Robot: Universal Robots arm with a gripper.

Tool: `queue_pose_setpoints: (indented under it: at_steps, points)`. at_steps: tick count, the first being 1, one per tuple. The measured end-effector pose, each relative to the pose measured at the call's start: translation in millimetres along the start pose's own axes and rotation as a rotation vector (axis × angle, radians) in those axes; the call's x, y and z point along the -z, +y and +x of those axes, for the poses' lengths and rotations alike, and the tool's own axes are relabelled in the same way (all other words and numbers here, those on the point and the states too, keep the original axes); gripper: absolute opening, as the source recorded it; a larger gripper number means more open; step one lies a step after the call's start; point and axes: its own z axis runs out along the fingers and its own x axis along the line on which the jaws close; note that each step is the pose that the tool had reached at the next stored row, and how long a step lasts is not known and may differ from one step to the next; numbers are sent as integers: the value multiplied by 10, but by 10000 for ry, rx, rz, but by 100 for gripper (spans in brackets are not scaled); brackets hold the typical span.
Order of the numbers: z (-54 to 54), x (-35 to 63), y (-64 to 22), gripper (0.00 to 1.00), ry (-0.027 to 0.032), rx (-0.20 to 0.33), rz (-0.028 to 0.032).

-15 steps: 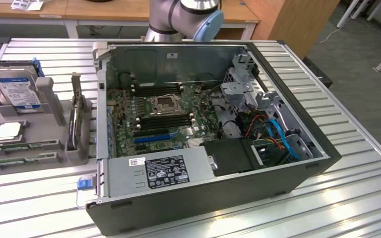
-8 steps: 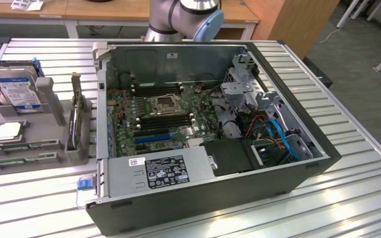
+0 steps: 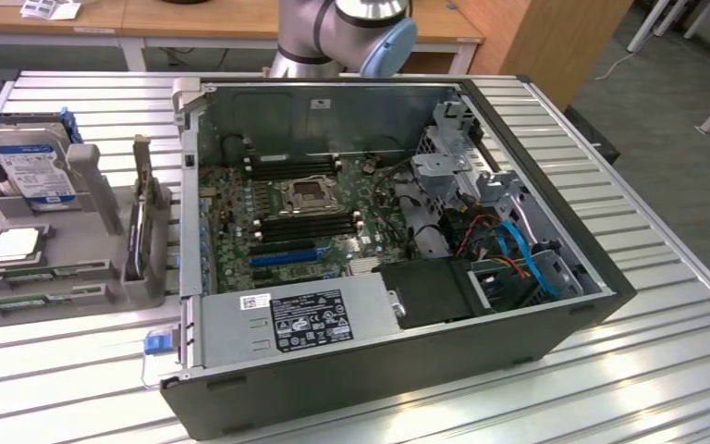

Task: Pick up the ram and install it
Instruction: 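Reach for the ram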

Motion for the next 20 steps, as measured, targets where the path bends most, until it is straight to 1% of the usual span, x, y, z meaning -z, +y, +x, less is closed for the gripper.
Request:
queue_pose_setpoints:
  at_steps: [20]
  points:
    - [8, -363, -13, 35, 0, 0, 0]
